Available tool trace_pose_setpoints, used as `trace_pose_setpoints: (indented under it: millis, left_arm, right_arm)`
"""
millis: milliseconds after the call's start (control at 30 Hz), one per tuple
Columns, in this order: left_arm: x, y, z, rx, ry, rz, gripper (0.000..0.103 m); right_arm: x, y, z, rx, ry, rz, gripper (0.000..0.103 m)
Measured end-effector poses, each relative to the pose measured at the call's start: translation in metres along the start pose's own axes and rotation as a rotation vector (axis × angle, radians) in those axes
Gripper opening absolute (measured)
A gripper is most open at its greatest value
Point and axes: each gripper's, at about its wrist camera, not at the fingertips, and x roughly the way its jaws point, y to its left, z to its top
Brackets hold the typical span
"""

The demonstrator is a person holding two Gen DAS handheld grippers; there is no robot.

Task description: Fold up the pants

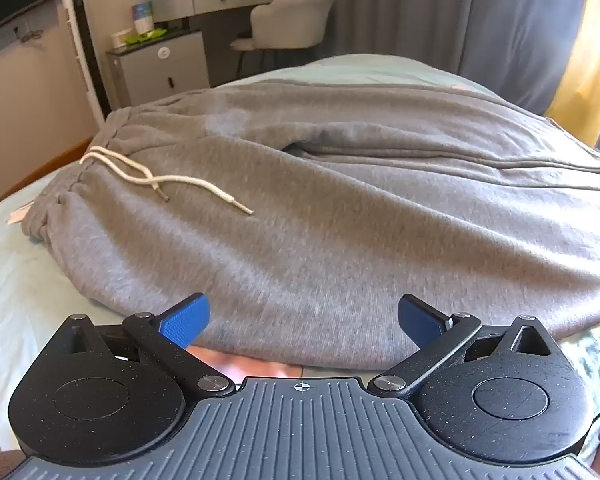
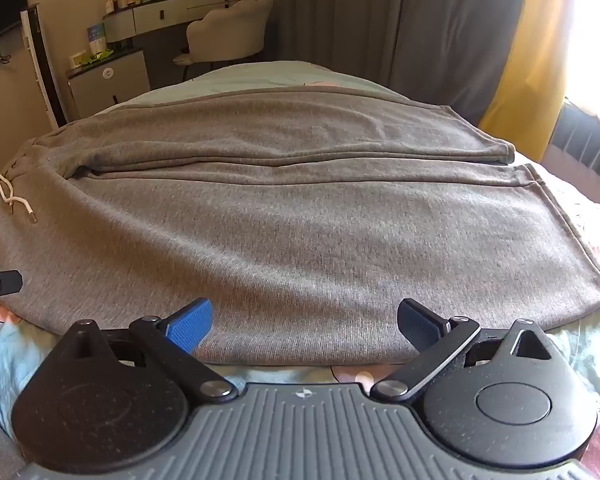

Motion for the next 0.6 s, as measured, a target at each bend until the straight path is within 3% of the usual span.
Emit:
trace_pose_setpoints:
  millis: [600]
  left_arm:
    - [0.0043, 0.0039, -0.0018, -0.017, 0.024, -0.002, 0.103]
  right_arm:
    - [-0.0024, -0.0008, -0.0003, 0.001, -0.003, -0.004, 0.099]
